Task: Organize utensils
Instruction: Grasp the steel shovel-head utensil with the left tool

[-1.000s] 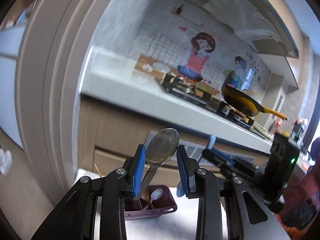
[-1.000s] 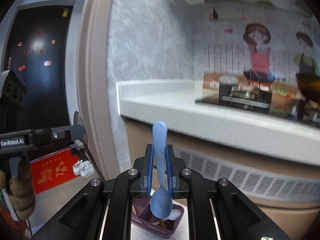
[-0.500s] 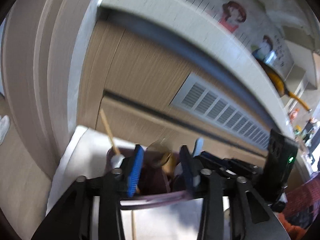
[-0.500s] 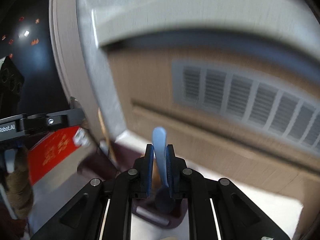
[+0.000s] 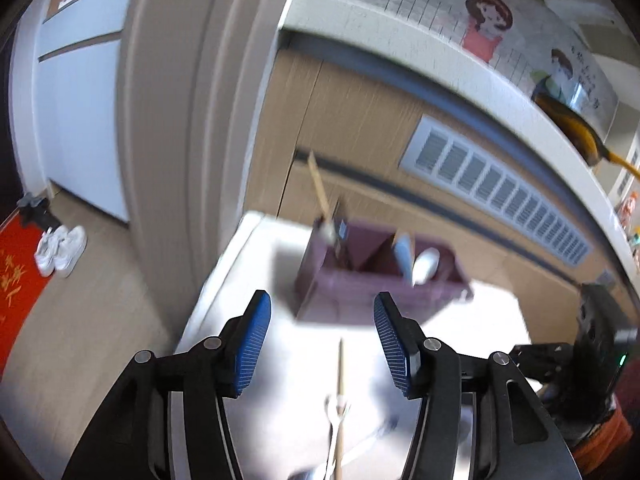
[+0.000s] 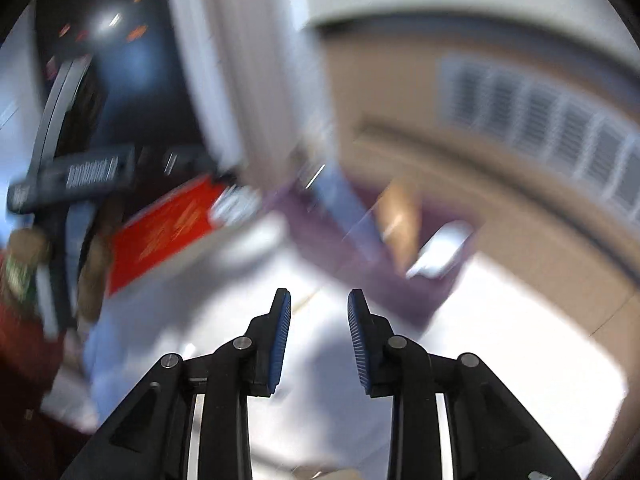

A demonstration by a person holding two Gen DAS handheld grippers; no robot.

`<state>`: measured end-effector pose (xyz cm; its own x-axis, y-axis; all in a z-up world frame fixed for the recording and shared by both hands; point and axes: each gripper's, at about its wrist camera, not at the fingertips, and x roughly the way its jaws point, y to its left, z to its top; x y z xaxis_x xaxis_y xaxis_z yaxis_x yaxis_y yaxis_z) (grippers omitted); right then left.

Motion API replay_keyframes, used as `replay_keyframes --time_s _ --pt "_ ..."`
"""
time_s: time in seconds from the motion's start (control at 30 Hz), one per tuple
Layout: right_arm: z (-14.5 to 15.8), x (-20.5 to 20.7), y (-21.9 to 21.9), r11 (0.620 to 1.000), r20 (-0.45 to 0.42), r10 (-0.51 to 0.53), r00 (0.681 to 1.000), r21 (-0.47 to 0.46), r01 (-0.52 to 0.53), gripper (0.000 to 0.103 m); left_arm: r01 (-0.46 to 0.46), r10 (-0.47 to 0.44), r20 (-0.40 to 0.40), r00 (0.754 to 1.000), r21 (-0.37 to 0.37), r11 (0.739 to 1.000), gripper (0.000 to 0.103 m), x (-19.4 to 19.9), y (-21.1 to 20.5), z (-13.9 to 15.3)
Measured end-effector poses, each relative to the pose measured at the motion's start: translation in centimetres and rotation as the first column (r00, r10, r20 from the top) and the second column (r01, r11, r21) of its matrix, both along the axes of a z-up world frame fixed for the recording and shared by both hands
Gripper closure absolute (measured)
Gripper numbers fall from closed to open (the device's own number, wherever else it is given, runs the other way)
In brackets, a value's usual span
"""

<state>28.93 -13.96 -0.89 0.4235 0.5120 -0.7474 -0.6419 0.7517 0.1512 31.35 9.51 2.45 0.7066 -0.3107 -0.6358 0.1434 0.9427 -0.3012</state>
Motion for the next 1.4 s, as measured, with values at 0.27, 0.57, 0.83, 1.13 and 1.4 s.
replay_keyframes --time_s 0.27,0.57,0.83,1.13,1.4 --pt "-6.3 -6.4 3.8 0.975 -0.026 0.108 0.994 -0.191 -0.111 0.075 0.081 -0.064 -0.148 0.987 0.112 0.990 0.048 -5.4 -0.4 -6.5" --pt "-7.5 -5.7 0.0 0.981 -0.066 -0.032 0.997 -0.194 0.018 0.073 0.186 -0.167 -0.172 0.971 0.102 0.977 0.048 -4.8 -3.3 -7.9" --pt "-7.4 -5.7 -1.8 0.988 -0.074 -0.091 0.993 -0.133 0.081 0.073 0.244 -0.192 -0.207 0.959 0.265 0.933 0.049 -1.0 -7.9 -9.3" --pt "-7.6 -6.4 -1.9 0.990 -0.043 -0.093 0.995 -0.108 0.088 0.072 0.194 -0.121 -0.291 0.949 0.238 0.952 0.072 1.4 -8.1 -10.8" --pt "-7.7 -6.7 -2.2 0.994 -0.142 -0.110 0.984 -0.013 0.109 0.051 0.184 -0.135 -0.221 0.966 0.223 0.957 0.079 -0.2 -7.5 -9.9"
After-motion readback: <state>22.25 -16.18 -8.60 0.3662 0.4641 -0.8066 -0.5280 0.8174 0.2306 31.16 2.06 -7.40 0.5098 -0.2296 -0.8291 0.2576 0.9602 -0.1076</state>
